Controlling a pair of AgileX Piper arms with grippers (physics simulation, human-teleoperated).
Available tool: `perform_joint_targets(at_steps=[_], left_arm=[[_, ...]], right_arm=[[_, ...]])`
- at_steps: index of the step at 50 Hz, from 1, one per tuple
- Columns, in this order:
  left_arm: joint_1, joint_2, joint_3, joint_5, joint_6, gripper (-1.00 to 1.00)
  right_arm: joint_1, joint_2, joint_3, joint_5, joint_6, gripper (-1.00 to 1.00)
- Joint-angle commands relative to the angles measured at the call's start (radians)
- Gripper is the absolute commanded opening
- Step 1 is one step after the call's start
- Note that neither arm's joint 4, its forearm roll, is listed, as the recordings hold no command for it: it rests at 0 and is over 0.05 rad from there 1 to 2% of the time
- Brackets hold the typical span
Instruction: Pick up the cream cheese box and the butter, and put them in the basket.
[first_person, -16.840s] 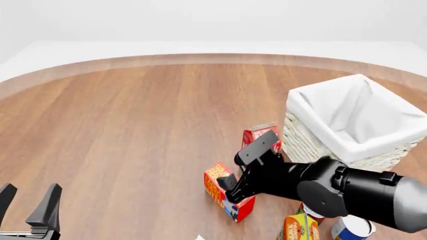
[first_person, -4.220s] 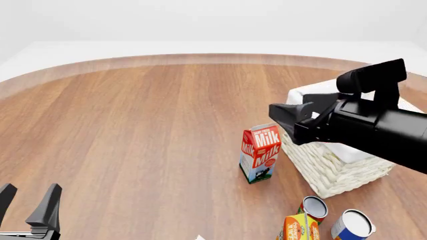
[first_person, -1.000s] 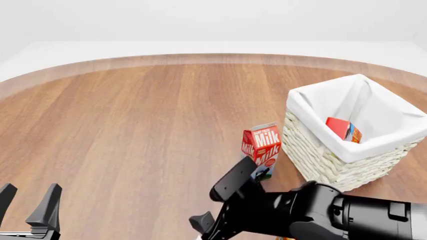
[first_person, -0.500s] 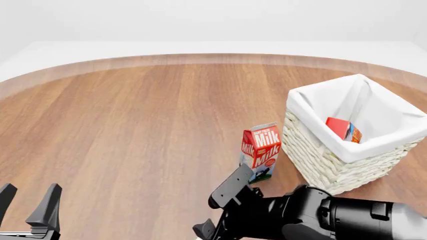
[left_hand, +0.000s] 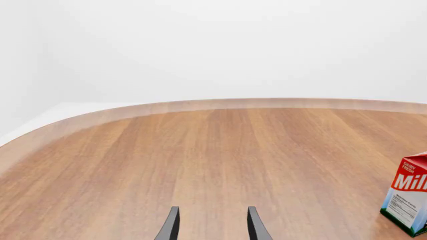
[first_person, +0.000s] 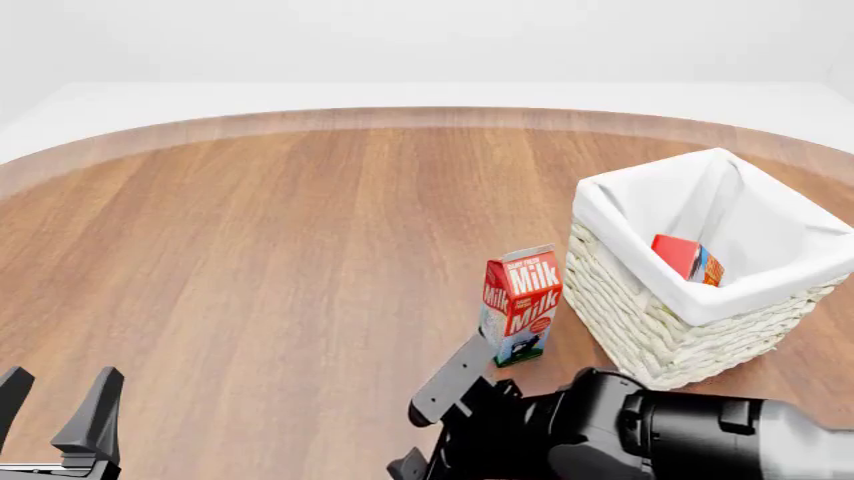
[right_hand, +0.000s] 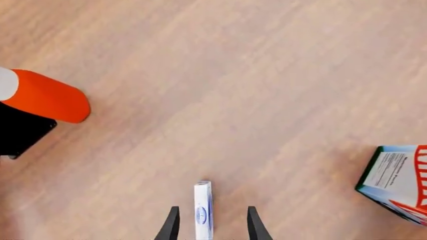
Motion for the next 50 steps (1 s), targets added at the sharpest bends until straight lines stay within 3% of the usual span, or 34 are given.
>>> perform_joint_targets(at_steps=[1,33,50], left_arm=[[0.0,0.0,0.0,0.0,0.0,1.0],[0.0,0.0,0.0,0.0,0.0,1.0],[0.0,0.0,0.0,0.0,0.0,1.0]], right_arm=[[0.002,0.01,-0.002,0.01,-0.006,1.0],[0.069,0.069,0.016,-0.033,0.066,1.0],[0.059,0.087,0.04,-0.068,0.07,1.0]])
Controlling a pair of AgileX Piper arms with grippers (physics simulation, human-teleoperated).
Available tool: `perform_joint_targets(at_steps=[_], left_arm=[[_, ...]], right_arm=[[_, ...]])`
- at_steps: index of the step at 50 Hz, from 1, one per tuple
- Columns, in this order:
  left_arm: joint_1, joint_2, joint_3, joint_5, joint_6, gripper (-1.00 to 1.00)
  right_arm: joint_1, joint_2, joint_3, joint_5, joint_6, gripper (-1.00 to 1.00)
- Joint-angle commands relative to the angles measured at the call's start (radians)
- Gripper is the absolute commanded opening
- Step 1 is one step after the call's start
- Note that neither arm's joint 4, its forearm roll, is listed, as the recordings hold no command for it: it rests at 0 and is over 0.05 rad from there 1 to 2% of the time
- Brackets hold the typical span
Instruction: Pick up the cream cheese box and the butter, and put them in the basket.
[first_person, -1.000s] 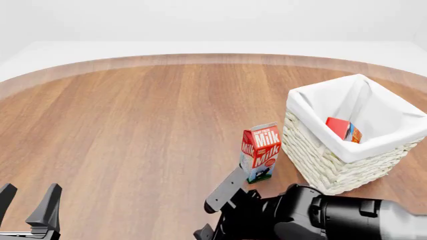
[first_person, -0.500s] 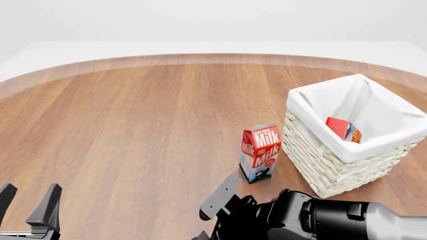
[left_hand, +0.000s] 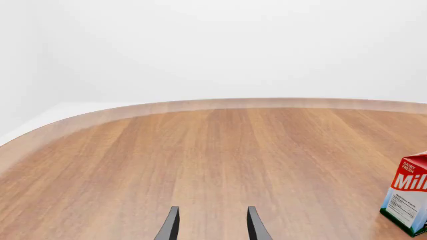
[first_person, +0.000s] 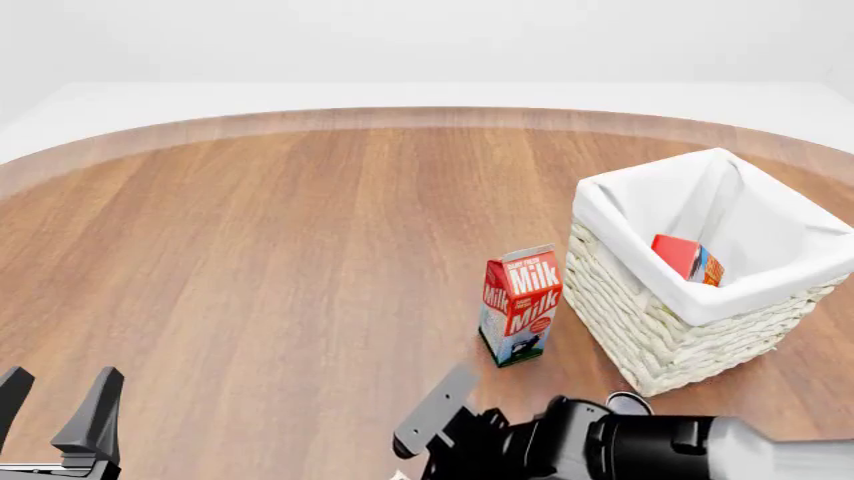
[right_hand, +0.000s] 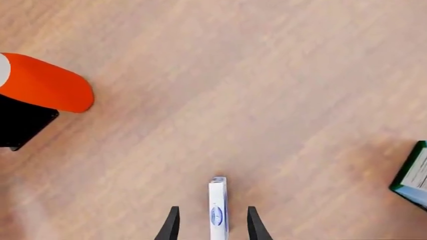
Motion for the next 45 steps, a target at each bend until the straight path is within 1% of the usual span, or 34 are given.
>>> perform_joint_targets(at_steps=[1,8,9,12,20,24,45], left_arm=[[0.0,0.0,0.0,0.0,0.0,1.0],[0.0,0.0,0.0,0.0,0.0,1.0],[0.0,0.0,0.0,0.0,0.0,1.0],[0.0,0.0,0.0,0.0,0.0,1.0],[0.0,0.0,0.0,0.0,0.0,1.0],[0.0,0.0,0.0,0.0,0.0,1.0],[0.0,0.0,0.0,0.0,0.0,1.0]], right_arm=[[-0.003,0.013,0.02,-0.026,0.008,1.0],[-0.003,0.013,0.02,-0.026,0.008,1.0],[-0.025,-0.001,0.044,-0.037,-0.003,1.0],[-0.028,0.002,0.046,-0.042,-0.006,1.0],[-0.014,0.039,0.044,-0.066,0.007,1.0],[-0.017,0.039,0.045,-0.068,0.004,1.0],[0.002,0.07,0.065,-0.125,0.04,1.0]])
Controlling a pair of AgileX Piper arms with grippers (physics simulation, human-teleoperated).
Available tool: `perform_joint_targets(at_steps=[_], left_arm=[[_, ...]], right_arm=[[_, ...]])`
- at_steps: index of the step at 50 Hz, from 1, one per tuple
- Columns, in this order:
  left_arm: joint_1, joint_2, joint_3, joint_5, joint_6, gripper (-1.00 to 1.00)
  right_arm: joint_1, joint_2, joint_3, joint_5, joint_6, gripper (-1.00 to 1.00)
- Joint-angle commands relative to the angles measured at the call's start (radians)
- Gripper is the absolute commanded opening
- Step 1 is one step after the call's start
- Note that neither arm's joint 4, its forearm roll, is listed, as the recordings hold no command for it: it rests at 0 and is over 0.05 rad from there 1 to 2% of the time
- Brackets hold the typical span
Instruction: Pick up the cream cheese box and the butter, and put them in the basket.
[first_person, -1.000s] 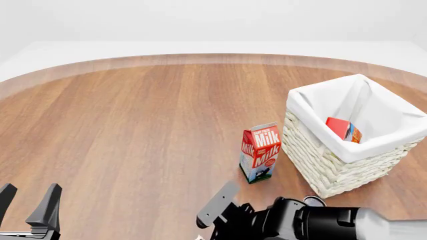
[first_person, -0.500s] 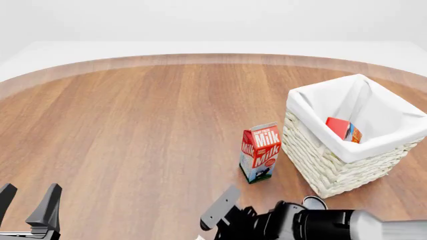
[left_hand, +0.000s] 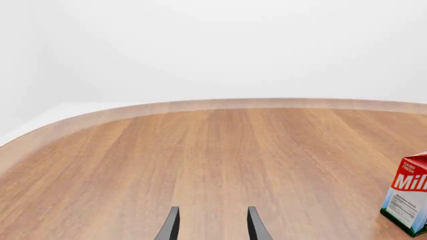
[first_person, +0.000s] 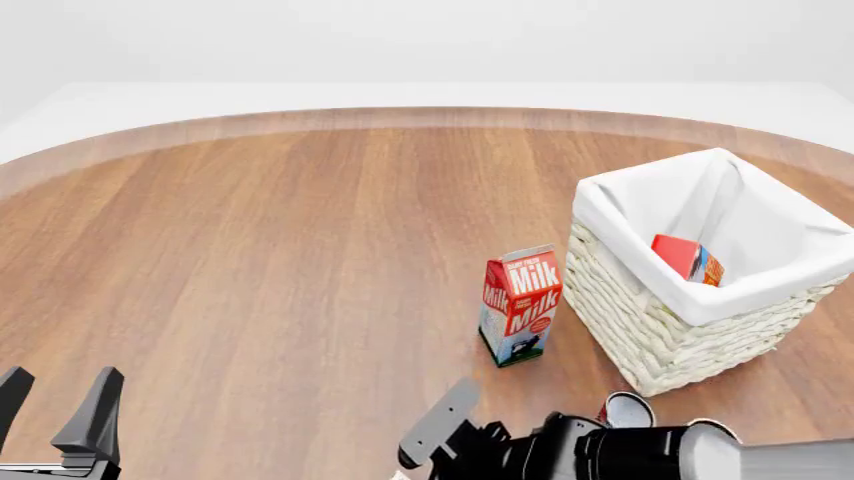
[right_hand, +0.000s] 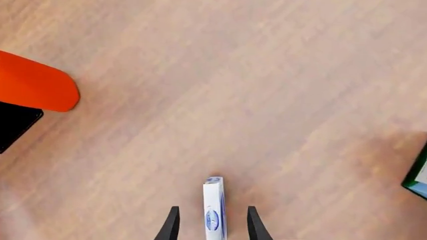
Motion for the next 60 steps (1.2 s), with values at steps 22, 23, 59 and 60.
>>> perform_joint_targets(at_steps=[22,23,59,60], left_arm=[[0.0,0.0,0.0,0.0,0.0,1.0],[0.0,0.0,0.0,0.0,0.0,1.0],[0.0,0.0,0.0,0.0,0.0,1.0],[0.0,0.0,0.0,0.0,0.0,1.0]], right_arm=[[0.006,0.052,0.034,-0.085,0.027,1.0],[0.007,0.053,0.035,-0.086,0.027,1.0],[0.017,0.092,0.065,-0.161,0.055,1.0],[0.017,0.095,0.067,-0.165,0.058,1.0]])
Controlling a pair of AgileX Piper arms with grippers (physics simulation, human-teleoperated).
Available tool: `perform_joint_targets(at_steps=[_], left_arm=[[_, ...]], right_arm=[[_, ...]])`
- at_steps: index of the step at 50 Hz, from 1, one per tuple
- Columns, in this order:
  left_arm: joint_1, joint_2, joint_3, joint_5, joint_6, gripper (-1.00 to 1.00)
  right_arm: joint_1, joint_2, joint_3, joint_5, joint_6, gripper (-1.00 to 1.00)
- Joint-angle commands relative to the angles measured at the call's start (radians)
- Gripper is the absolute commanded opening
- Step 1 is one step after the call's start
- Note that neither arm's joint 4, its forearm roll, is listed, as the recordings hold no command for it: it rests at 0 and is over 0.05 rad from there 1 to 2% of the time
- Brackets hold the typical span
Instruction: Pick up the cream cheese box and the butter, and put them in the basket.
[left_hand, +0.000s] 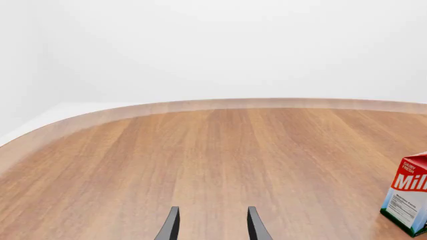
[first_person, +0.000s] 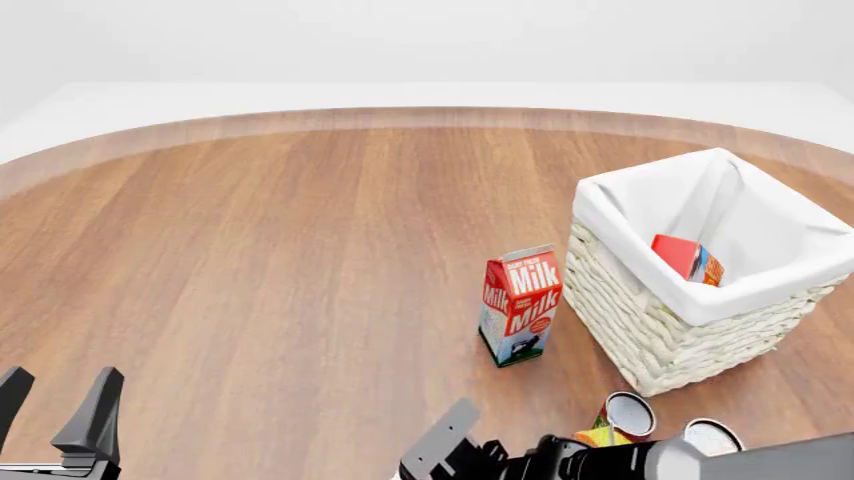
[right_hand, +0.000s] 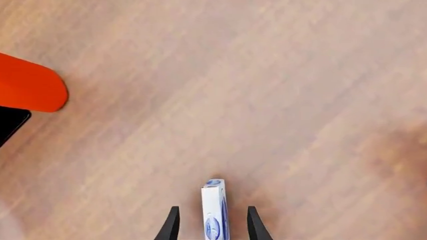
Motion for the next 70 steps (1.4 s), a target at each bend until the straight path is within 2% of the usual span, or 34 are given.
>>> perform_joint_targets(at_steps=[1,4,5,34,35,42,49,57,70], left_arm=[[0.0,0.0,0.0,0.0,0.0,1.0],[0.0,0.0,0.0,0.0,0.0,1.0],[0.0,0.0,0.0,0.0,0.0,1.0],[0.0,0.0,0.0,0.0,0.0,1.0],[0.0,0.0,0.0,0.0,0.0,1.0],[0.0,0.0,0.0,0.0,0.0,1.0],[0.0,0.0,0.0,0.0,0.0,1.0],[0.0,0.0,0.0,0.0,0.0,1.0],[0.0,0.0,0.0,0.0,0.0,1.0]], right_arm=[[0.003,0.013,0.013,-0.029,0.012,1.0],[0.001,0.006,0.014,-0.025,0.013,1.0],[-0.001,0.003,0.014,-0.025,0.012,-1.0],[0.008,-0.002,0.013,-0.023,0.022,-1.0],[0.0,-0.077,-0.041,0.083,-0.019,-1.0],[-0.008,-0.101,-0.063,0.122,-0.044,-1.0],[-0.035,-0.185,-0.11,0.209,-0.108,-1.0],[-0.05,-0.213,-0.12,0.23,-0.136,-1.0],[-0.05,-0.213,-0.12,0.23,-0.136,-1.0]])
